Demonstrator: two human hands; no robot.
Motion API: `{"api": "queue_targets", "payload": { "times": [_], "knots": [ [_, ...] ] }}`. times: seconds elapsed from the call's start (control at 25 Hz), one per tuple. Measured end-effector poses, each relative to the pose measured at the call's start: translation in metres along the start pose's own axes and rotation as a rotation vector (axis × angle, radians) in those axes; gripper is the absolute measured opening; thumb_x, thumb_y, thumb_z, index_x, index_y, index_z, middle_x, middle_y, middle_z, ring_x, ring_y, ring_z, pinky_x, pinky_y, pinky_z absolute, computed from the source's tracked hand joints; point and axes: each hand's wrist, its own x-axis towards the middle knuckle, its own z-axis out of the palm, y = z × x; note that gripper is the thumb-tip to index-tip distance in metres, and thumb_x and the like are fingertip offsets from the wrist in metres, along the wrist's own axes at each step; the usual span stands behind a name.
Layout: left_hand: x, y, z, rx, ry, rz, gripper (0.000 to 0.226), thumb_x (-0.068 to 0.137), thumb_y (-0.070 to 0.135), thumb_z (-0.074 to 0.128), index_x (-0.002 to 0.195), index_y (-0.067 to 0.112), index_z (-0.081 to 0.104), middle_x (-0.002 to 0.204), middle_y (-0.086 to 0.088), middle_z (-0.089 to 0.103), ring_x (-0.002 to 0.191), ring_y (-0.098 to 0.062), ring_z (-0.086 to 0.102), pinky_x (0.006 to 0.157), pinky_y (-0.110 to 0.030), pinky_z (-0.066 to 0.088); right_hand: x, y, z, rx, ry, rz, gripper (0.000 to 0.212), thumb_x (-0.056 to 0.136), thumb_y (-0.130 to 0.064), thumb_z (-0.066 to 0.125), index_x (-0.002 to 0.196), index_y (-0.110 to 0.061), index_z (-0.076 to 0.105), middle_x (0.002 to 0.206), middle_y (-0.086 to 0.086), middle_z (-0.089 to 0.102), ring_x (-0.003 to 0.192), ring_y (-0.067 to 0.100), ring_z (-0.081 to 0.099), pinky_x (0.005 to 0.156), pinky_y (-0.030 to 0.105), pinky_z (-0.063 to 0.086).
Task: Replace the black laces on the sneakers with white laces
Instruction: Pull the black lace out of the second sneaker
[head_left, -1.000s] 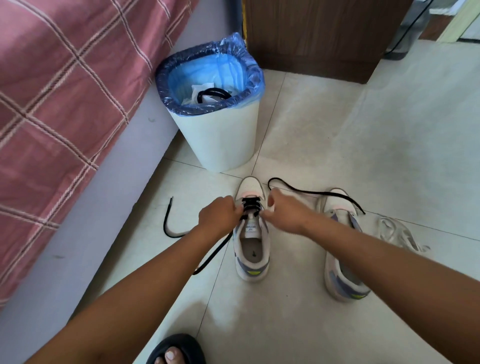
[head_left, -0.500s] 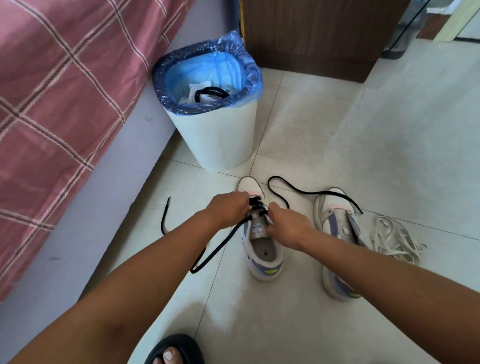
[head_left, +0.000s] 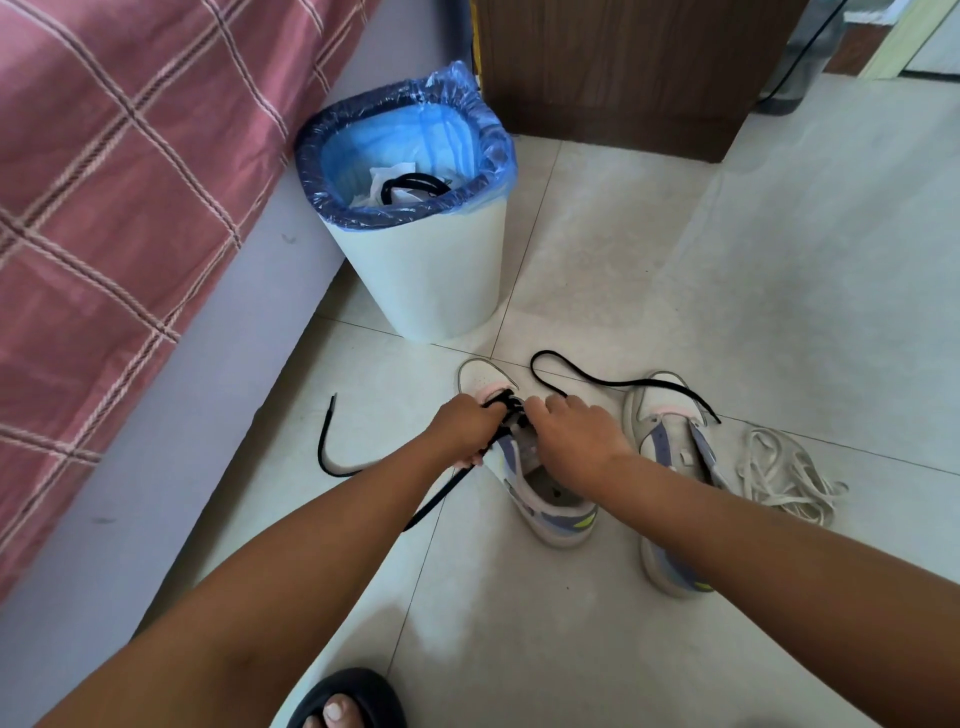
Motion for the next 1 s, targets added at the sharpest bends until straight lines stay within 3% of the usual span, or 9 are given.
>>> {"api": "queue_targets", "payload": {
  "times": [0.12, 0.32, 0.44, 0.52, 0.56, 0.64, 0.8, 0.88, 1.0],
  "knots": [
    [-0.003, 0.002, -0.007, -0.109, -0.097, 0.012, 0.018, 0.091, 0.011, 0.043, 0.075, 0.009, 0.05, 0.067, -0.008, 0.054, 0.054, -0.017, 0.051, 0.051, -0.021, 0.036, 0.006, -0.017, 0.004, -0.019, 0.277, -0.142, 0.039, 0.045, -0.026, 0.083, 0.076, -0.012, 0.065, 0.075, 0.004, 0.062, 0.066, 0.024, 0.061, 0.052, 0.028, 0.044],
    [-0.003, -0.004, -0.024, -0.088, -0.185, -0.003, 0.017, 0.091, 0.013, 0.046, 0.076, 0.014, 0.054, 0.074, -0.001, 0.059, 0.064, -0.013, 0.056, 0.059, -0.023, 0.04, 0.022, -0.036, 0.016, 0.007, 0.144, -0.126, 0.048, 0.017, -0.027, 0.085, 0.06, -0.016, 0.066, 0.065, 0.003, 0.06, 0.059, 0.022, 0.059, 0.048, 0.025, 0.044],
    [-0.001, -0.007, -0.027, -0.071, -0.197, 0.015, 0.017, 0.092, 0.02, 0.051, 0.076, 0.014, 0.056, 0.077, -0.001, 0.061, 0.066, -0.013, 0.057, 0.059, -0.023, 0.04, 0.019, -0.034, 0.008, -0.022, 0.102, -0.102, 0.041, 0.046, -0.032, 0.083, 0.082, -0.016, 0.07, 0.093, 0.008, 0.061, 0.088, 0.027, 0.059, 0.068, 0.034, 0.048],
    [0.0, -0.008, -0.028, -0.05, -0.189, 0.035, 0.018, 0.092, 0.022, 0.051, 0.076, 0.015, 0.057, 0.078, 0.0, 0.062, 0.066, -0.011, 0.057, 0.06, -0.022, 0.04, 0.02, -0.026, 0.009, -0.048, 0.0, -0.14, 0.041, 0.08, -0.034, 0.061, 0.117, -0.018, 0.058, 0.127, 0.009, 0.043, 0.122, 0.029, 0.038, 0.094, 0.04, 0.035],
    [0.001, -0.009, -0.028, -0.021, -0.188, 0.054, 0.018, 0.091, 0.023, 0.052, 0.077, 0.015, 0.057, 0.078, 0.0, 0.062, 0.068, -0.01, 0.058, 0.061, -0.022, 0.041, 0.018, -0.021, 0.008, -0.042, -0.032, -0.183, 0.043, 0.084, -0.035, 0.056, 0.124, -0.019, 0.052, 0.133, 0.009, 0.036, 0.127, 0.03, 0.029, 0.1, 0.04, 0.029],
    [0.001, -0.009, -0.026, 0.031, -0.189, 0.098, 0.018, 0.09, 0.027, 0.056, 0.076, 0.016, 0.059, 0.078, 0.002, 0.063, 0.07, -0.009, 0.058, 0.062, -0.022, 0.042, 0.012, -0.013, 0.004, -0.036, -0.057, -0.272, 0.044, 0.077, -0.036, 0.064, 0.118, -0.018, 0.06, 0.13, 0.012, 0.04, 0.126, 0.034, 0.033, 0.1, 0.044, 0.031],
    [0.001, -0.01, -0.022, 0.017, -0.166, 0.126, 0.021, 0.09, 0.026, 0.06, 0.072, 0.015, 0.058, 0.073, 0.002, 0.061, 0.066, -0.009, 0.057, 0.062, -0.023, 0.043, 0.007, 0.003, 0.005, 0.232, 0.17, -0.395, 0.021, 0.051, -0.021, 0.084, 0.066, -0.014, 0.071, 0.086, 0.012, 0.057, 0.082, 0.034, 0.056, 0.071, 0.042, 0.051],
    [0.001, -0.012, -0.021, -0.014, -0.161, 0.121, 0.024, 0.091, 0.023, 0.059, 0.07, 0.013, 0.056, 0.07, -0.001, 0.06, 0.063, -0.012, 0.056, 0.055, -0.019, 0.041, 0.011, 0.014, -0.016, 0.607, 0.241, -0.119, 0.01, 0.073, -0.016, 0.073, 0.073, -0.006, 0.07, 0.085, 0.009, 0.05, 0.083, 0.024, 0.045, 0.076, 0.035, 0.044],
    [0.0, -0.014, -0.019, -0.019, -0.178, 0.111, 0.026, 0.092, 0.024, 0.058, 0.068, 0.013, 0.055, 0.071, -0.001, 0.06, 0.062, -0.011, 0.057, 0.056, -0.021, 0.041, 0.033, 0.062, -0.048, 1.268, 0.395, 0.498, 0.025, 0.09, -0.023, 0.055, 0.08, -0.001, 0.062, 0.076, 0.007, 0.049, 0.077, 0.019, 0.044, 0.064, 0.028, 0.034]
  ]
}}
